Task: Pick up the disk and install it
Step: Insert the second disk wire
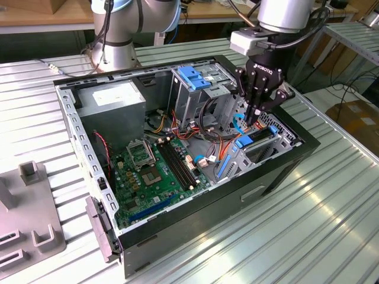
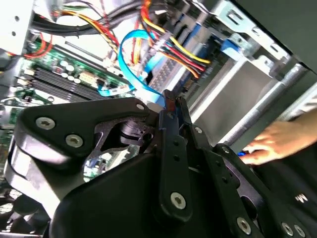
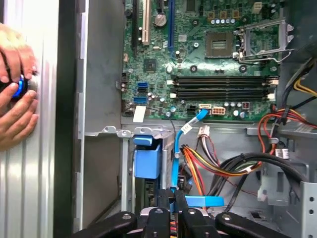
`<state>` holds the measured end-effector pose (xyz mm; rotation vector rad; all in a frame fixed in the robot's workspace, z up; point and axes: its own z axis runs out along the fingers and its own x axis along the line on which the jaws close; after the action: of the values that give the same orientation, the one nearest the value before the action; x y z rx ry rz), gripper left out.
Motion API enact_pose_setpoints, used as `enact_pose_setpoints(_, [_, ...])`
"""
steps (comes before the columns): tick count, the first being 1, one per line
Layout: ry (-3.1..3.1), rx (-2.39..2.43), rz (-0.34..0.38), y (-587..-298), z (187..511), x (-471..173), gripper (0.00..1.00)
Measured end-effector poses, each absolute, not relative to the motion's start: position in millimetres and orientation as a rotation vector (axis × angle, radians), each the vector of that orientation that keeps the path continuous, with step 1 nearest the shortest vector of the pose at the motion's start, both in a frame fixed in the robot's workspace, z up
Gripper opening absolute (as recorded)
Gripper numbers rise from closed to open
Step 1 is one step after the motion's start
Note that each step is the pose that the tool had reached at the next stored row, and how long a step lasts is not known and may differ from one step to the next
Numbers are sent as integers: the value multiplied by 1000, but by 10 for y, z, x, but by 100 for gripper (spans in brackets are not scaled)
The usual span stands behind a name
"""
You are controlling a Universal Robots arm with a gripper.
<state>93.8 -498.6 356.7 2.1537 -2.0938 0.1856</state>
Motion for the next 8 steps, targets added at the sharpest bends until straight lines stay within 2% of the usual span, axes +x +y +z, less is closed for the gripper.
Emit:
enact_pose_setpoints(3, [-2112, 2178, 149, -5003, 3566, 919, 16])
enact_pose_setpoints(8, [-2115, 2182, 144, -5015, 3566, 911, 16])
